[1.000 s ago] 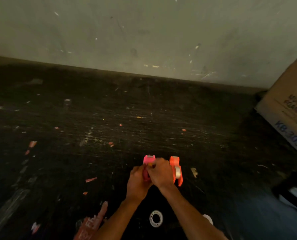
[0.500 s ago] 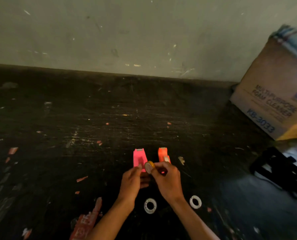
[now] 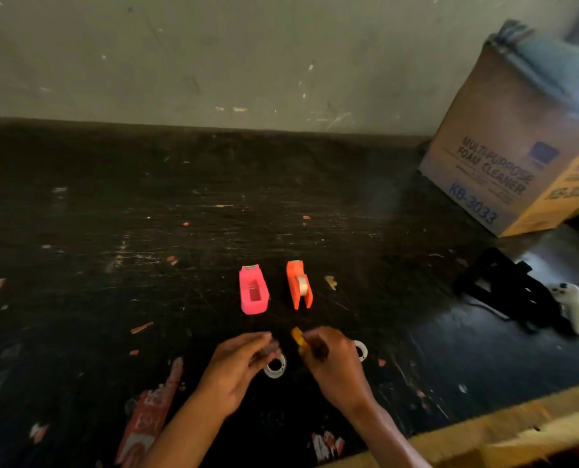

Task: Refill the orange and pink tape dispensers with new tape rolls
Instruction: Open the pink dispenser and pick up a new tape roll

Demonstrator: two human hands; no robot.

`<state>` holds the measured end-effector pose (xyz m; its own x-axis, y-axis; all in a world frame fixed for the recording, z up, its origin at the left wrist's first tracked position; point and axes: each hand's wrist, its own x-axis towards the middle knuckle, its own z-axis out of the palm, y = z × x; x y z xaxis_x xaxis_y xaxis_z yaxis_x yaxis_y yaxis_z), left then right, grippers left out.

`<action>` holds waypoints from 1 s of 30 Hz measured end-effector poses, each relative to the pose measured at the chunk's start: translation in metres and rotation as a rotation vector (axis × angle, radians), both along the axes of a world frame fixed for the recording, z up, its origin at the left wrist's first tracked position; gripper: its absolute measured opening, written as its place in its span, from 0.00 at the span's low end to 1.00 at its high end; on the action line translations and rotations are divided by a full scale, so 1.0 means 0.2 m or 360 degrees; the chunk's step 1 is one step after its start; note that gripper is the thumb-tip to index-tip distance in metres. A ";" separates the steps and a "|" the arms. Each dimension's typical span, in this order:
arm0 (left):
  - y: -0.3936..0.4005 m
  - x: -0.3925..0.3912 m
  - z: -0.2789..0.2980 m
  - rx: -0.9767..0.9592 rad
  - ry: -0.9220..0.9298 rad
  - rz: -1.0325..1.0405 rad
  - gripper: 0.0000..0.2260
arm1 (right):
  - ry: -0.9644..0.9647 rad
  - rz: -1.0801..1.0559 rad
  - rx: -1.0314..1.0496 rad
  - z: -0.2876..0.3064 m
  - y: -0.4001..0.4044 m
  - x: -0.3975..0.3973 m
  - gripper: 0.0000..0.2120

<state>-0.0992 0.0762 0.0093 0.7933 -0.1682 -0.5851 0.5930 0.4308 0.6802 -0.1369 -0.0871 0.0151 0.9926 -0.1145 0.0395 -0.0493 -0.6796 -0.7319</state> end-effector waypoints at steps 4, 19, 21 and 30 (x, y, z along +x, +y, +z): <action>0.06 -0.03 0.03 -0.0054 0.0046 0.0101 0.05 | 0.0173 0.0296 -0.0603 -0.14 -0.05 -0.03 0.08; 0.17 -0.13 0.05 -0.0067 0.0147 0.0217 0.09 | 0.0259 0.0711 -0.0656 -0.17 0.11 0.12 0.25; 0.19 -0.15 0.08 -0.0045 0.0114 0.0236 0.10 | 0.0231 0.0614 -0.0291 -0.14 0.13 0.11 0.21; 0.22 -0.18 0.20 0.0230 -0.0257 0.0132 0.10 | 0.0279 0.0556 0.1060 0.18 0.18 0.02 0.20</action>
<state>-0.1360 0.1207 0.0496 0.8863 -0.0222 -0.4625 0.4380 0.3645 0.8218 -0.1322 -0.0516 0.0519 0.9609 0.2621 -0.0888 -0.0656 -0.0960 -0.9932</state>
